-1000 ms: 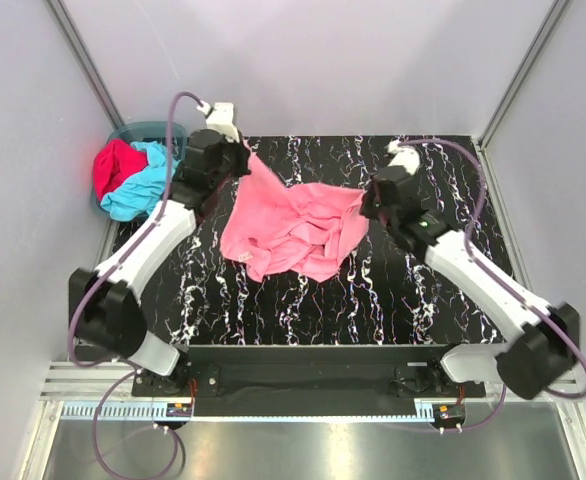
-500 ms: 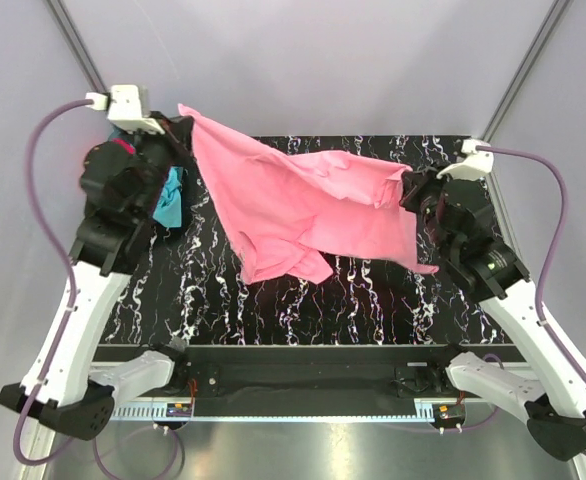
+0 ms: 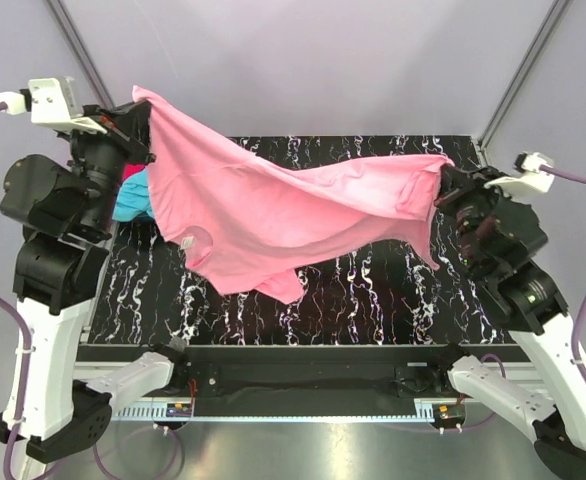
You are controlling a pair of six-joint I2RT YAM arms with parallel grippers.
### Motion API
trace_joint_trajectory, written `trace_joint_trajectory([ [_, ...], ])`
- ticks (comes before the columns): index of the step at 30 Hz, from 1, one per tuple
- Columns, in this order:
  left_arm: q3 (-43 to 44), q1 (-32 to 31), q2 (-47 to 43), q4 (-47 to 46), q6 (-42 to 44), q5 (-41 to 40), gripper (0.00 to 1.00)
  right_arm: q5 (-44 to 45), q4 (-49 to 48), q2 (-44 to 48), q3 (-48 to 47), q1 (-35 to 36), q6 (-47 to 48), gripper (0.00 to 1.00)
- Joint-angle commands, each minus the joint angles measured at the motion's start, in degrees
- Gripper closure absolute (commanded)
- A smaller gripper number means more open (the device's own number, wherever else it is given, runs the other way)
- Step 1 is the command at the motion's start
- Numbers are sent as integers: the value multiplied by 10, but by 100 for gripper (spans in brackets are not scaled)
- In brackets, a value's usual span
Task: Fold and stack the t-shirts
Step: Flatten the tshirt out
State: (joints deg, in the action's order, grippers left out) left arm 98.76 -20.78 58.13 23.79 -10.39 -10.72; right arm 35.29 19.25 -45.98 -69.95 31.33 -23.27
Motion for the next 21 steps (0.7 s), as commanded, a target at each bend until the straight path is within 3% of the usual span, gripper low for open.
trace_joint_trajectory([
  [1, 55, -1, -6, 6, -5, 9, 100, 39, -36, 32, -19, -3, 0, 100],
  [9, 89, -1, -23, 33, -16, 5, 100, 65, -59, 73, -3, -4, -22, 100],
  [21, 180, -1, -45, 52, -52, 118, 100, -57, -47, 89, -65, -2, -11, 100],
])
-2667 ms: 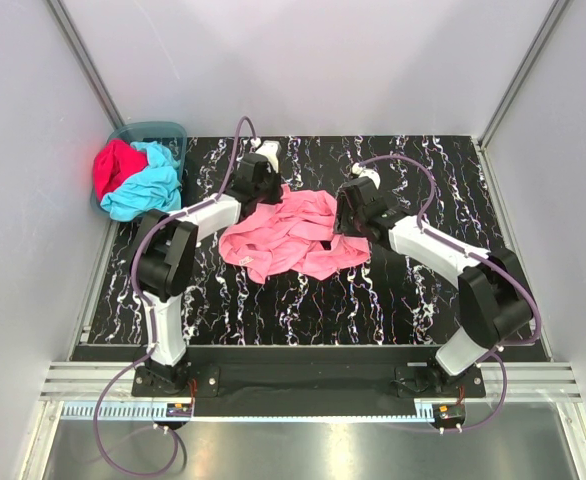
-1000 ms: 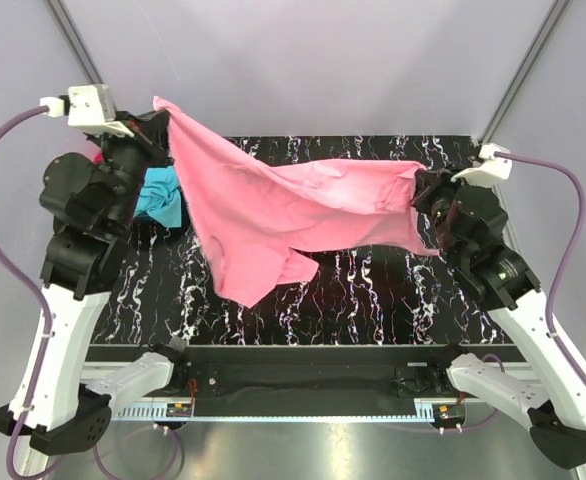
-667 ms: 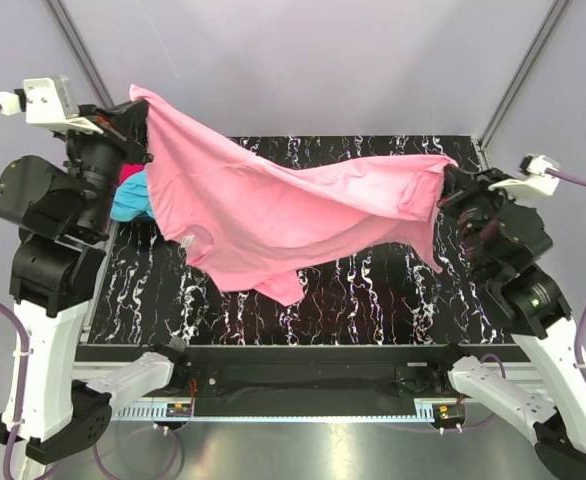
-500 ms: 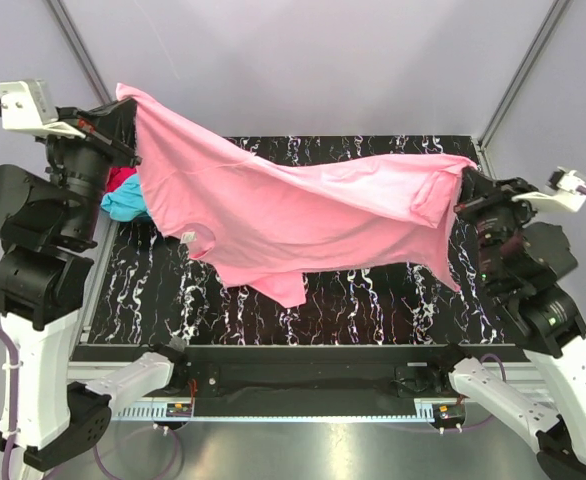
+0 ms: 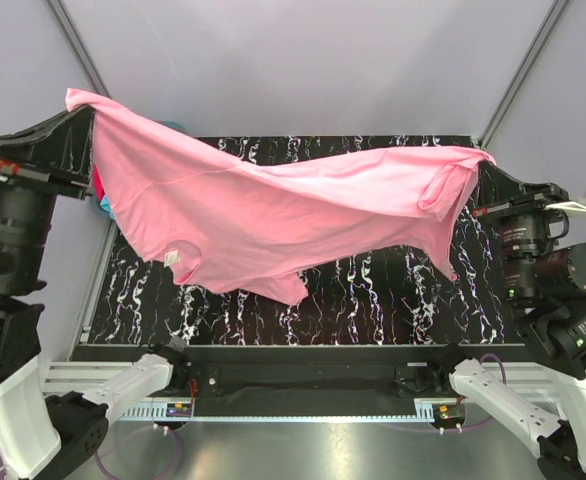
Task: Fold and stack the t-shirts
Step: Flatten the tshirt out
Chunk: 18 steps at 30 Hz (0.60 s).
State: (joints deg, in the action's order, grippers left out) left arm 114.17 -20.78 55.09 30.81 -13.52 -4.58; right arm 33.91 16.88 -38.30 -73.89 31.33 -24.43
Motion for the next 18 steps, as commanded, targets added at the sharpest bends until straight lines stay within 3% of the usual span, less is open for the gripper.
trace_joint_trajectory([
  [1, 26, -1, -23, -19, -26, 62, 100, -60, -20, 14, -32, -3, 0, 100],
  [6, -23, -1, -57, -20, -66, 106, 100, -90, 63, 23, -57, -3, -19, 100],
  [10, -189, -1, -112, -33, -80, 91, 100, -110, 122, 38, 0, -3, -60, 100],
  [13, -258, -1, -141, -33, -77, 61, 100, -93, 157, 55, 24, -3, -62, 100],
  [18, -207, -1, -148, -27, -63, 69, 100, -75, 174, 86, -24, -2, -27, 100],
])
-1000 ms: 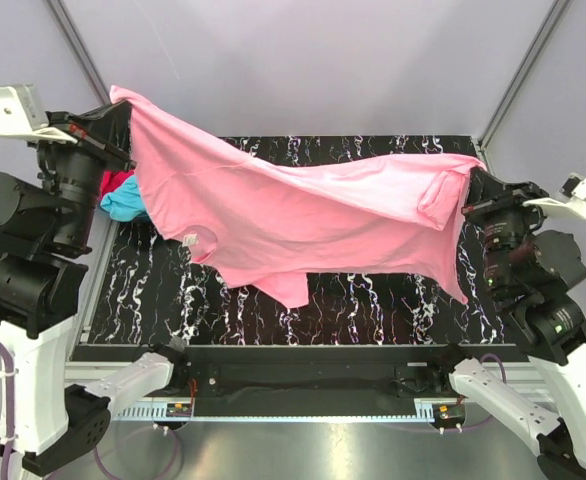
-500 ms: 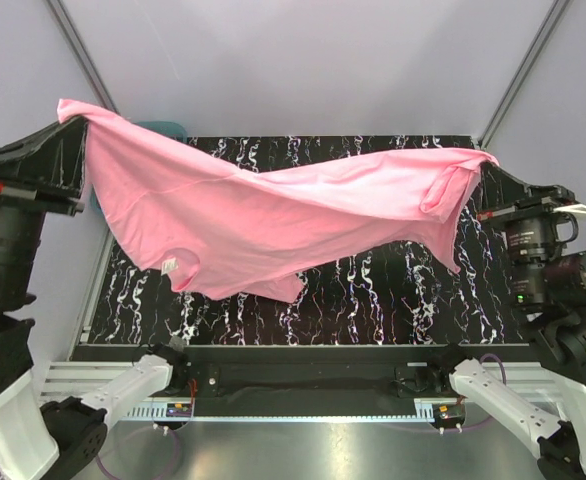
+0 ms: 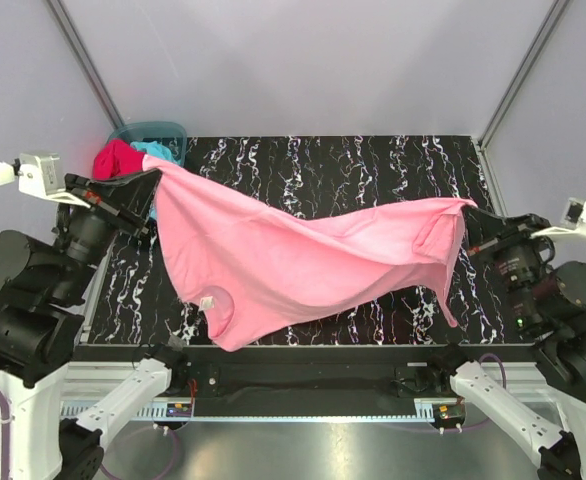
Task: Fold and stack the t-shirts
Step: Flatten the tshirt out
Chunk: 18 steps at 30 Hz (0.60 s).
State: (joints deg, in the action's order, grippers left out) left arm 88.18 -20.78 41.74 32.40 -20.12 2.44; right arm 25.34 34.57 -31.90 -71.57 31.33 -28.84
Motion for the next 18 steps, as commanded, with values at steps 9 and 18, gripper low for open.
trace_joint_trajectory([
  [9, 6, -1, -34, -29, -25, 26, 100, 40, 50, 34, -19, -3, -7, 100],
  [18, -195, -1, -31, -81, -27, -23, 100, 70, 73, 28, 106, -3, -72, 100],
])
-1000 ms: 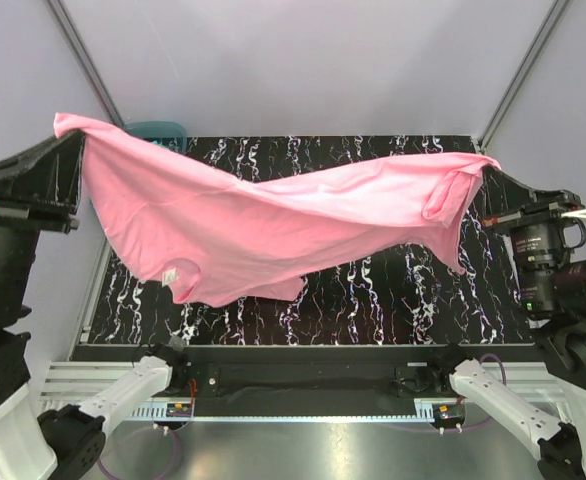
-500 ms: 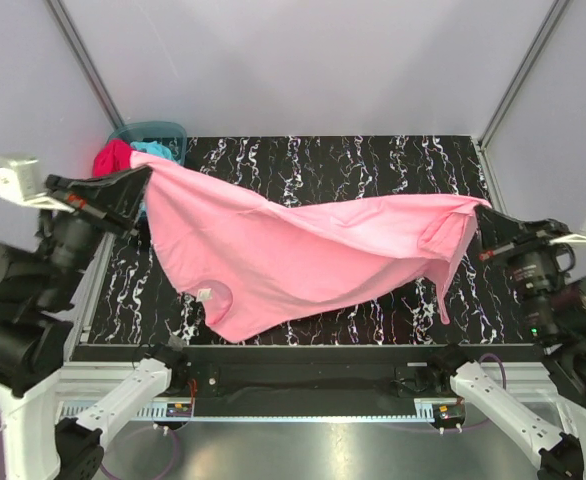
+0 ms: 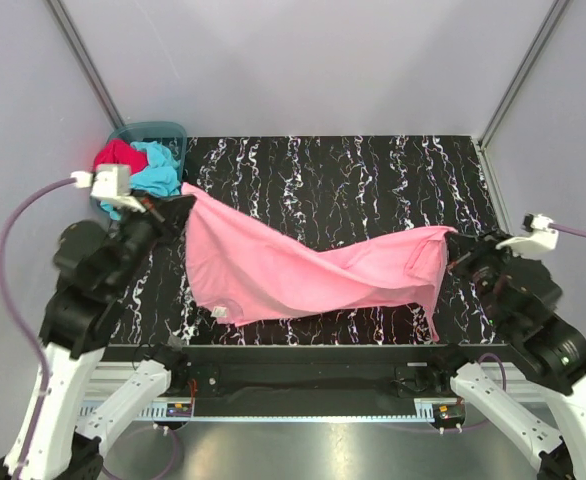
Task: Fold and stack the t-shirts
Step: Flatten the tshirt out
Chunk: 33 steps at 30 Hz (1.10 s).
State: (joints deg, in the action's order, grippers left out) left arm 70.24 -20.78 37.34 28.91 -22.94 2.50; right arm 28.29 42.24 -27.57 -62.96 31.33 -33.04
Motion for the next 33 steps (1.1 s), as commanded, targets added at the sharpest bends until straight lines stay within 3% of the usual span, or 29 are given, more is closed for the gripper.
trace_joint_trajectory([
  [1, -22, -1, 23, -52, 3, -39, 100, 45, -8, -22, 28, -3, -32, 100],
  [9, -109, -1, 149, -186, 11, -72, 100, 49, -146, -140, 137, -4, -78, 100],
  [13, -113, -1, 215, -253, 25, -92, 100, 68, -212, -225, 163, -13, -97, 100],
  [17, -71, -1, 319, -279, 34, -99, 100, 36, -292, -311, 175, -76, -130, 100],
  [23, 23, 1, 440, -275, 53, -110, 100, -2, -357, -463, 111, -133, -120, 100],
  [30, 43, 18, 470, -278, 54, -99, 100, -54, -393, -587, 43, -208, -96, 100],
  [33, 38, 19, 472, -279, 54, -97, 100, -82, -400, -621, 19, -227, -85, 87],
])
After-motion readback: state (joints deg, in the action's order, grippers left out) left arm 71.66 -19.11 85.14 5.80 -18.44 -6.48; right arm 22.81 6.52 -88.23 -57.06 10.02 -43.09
